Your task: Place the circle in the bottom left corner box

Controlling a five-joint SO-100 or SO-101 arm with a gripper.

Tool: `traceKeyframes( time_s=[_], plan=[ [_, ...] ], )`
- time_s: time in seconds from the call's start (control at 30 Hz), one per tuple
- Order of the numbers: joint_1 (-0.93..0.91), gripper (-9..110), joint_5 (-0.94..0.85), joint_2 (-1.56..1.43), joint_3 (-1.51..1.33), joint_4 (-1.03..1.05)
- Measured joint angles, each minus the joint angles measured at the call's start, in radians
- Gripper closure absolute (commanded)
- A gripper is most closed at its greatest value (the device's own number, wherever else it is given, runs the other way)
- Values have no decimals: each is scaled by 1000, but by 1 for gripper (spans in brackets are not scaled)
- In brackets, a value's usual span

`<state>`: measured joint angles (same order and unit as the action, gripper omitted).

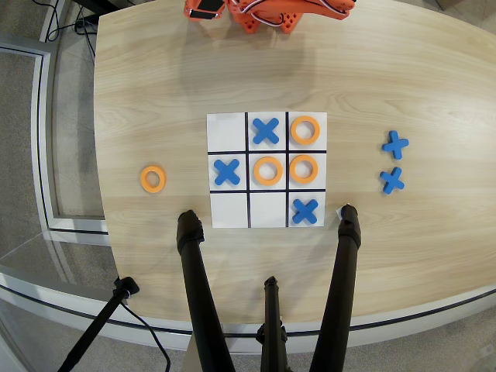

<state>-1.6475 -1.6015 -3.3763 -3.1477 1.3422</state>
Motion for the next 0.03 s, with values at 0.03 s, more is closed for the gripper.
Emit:
traceKeyframes(
  time_s=[0.03],
  plan=[
    [0, 101, 0, 0, 0, 0]
  ],
)
